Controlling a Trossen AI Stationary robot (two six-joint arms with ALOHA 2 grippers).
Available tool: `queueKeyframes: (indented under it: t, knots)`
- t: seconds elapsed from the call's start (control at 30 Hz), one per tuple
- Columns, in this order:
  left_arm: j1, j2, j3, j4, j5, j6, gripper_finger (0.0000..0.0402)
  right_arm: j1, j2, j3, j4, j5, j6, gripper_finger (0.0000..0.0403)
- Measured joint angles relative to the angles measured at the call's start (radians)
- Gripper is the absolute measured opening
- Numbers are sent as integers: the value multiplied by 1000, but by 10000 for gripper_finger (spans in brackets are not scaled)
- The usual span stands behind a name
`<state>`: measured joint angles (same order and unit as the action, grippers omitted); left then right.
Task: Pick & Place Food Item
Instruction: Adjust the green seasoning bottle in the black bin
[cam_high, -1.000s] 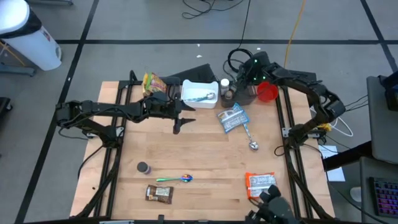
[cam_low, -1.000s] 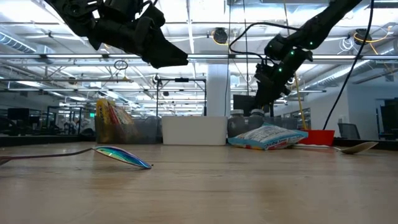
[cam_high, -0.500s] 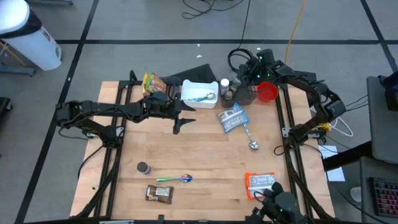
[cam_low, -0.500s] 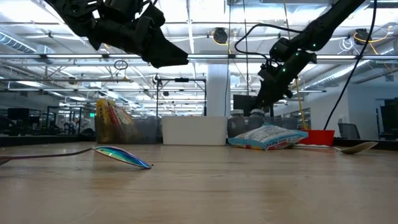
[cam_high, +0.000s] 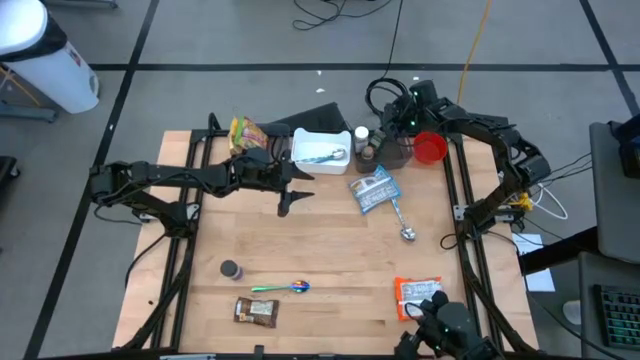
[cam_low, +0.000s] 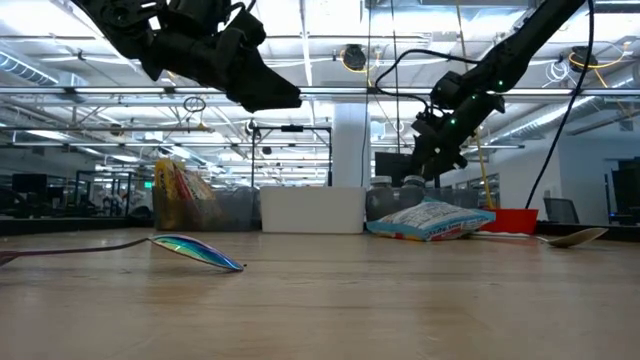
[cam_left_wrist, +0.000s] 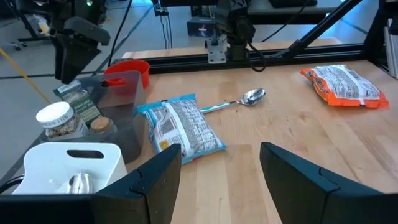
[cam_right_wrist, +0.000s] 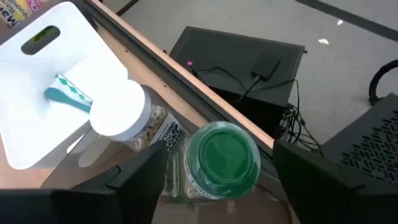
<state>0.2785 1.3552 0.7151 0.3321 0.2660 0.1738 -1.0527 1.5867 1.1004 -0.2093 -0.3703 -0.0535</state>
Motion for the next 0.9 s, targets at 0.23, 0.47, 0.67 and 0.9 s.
queueKeyframes:
  t: [0.23,0.47,0.67,0.9]
  knots:
    - [-4,0,0,0,9,0,225,0,28,0,-5,-30,15,292]
    - [-13,0,0,0,12,0,225,0,74,0,12,-53,6,290]
    - [-14,0,0,-8,21,0,225,0,79,0,11,-54,-13,274]
    - [-14,0,0,-16,21,0,225,0,79,0,10,-55,-32,226]
